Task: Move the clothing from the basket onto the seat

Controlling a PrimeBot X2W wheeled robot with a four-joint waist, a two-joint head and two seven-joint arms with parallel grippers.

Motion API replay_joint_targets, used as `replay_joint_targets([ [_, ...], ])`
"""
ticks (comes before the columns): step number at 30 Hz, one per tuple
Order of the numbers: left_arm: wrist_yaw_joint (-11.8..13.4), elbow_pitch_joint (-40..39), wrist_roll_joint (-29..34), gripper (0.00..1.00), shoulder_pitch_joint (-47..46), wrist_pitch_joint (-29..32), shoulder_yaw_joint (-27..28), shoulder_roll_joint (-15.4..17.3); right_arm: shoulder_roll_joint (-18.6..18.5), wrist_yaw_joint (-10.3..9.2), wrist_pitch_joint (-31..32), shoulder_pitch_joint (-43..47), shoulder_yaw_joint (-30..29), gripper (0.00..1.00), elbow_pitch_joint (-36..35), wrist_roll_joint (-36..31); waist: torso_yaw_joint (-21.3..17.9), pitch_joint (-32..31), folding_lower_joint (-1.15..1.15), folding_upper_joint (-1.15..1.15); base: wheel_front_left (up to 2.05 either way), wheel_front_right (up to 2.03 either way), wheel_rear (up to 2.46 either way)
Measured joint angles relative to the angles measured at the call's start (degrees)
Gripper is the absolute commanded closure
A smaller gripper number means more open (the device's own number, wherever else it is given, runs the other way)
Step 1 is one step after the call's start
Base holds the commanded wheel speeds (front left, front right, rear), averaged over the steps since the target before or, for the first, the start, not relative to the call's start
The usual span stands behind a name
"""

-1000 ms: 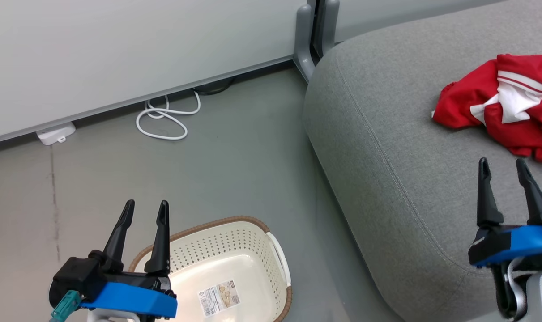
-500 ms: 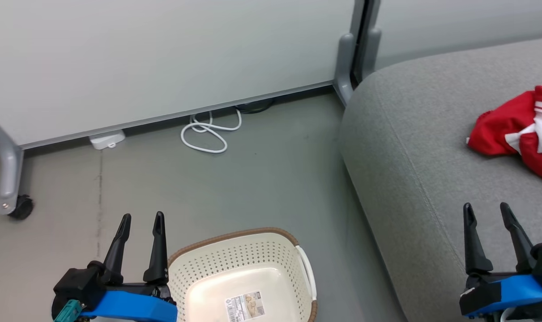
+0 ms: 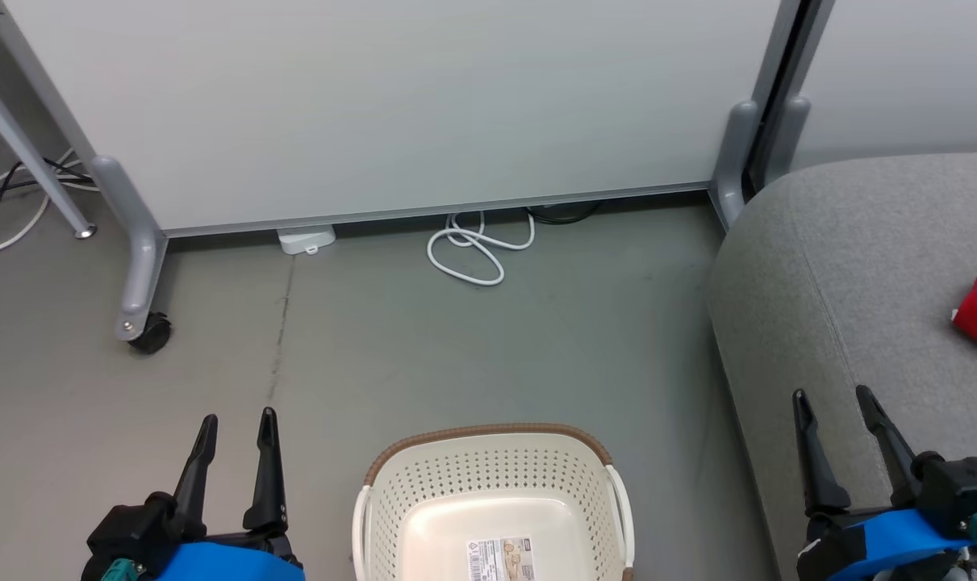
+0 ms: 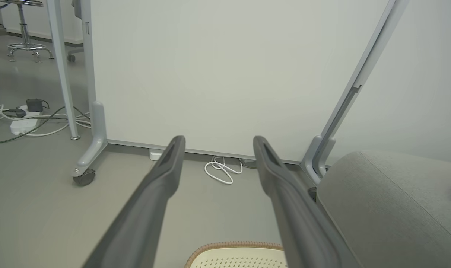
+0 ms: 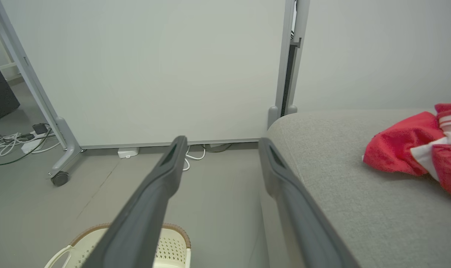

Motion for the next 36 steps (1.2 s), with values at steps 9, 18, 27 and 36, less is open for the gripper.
replay_joint_targets([
  [9,0.0,3.0,0.6,0.0,0.4,0.0,0.6,0.2,0.0,0.01,-0.1,0.8,1.4,0.0,1.9,0.2,3.9,-2.3,0.0,0.0,0.0,0.0,0.0],
  [18,0.0,3.1,0.7,0.0,0.5,0.0,1.3,0.3,0.0,0.01,-0.6,1.3,2.5,0.0,3.4,0.5,3.7,-2.7,0.0,0.0,0.0,0.0,0.0],
  [27,0.0,3.0,0.3,0.0,0.4,0.0,0.7,0.6,0.0,0.01,-1.0,1.3,2.9,0.0,4.0,1.1,2.6,-2.4,0.0,0.0,0.0,0.0,0.0],
  [36,0.0,3.2,-0.4,0.0,0.2,0.0,0.0,1.2,0.0,0.0,-1.3,1.1,3.1,0.0,4.8,1.3,2.3,-2.1,0.0,0.0,0.0,0.0,0.0],
])
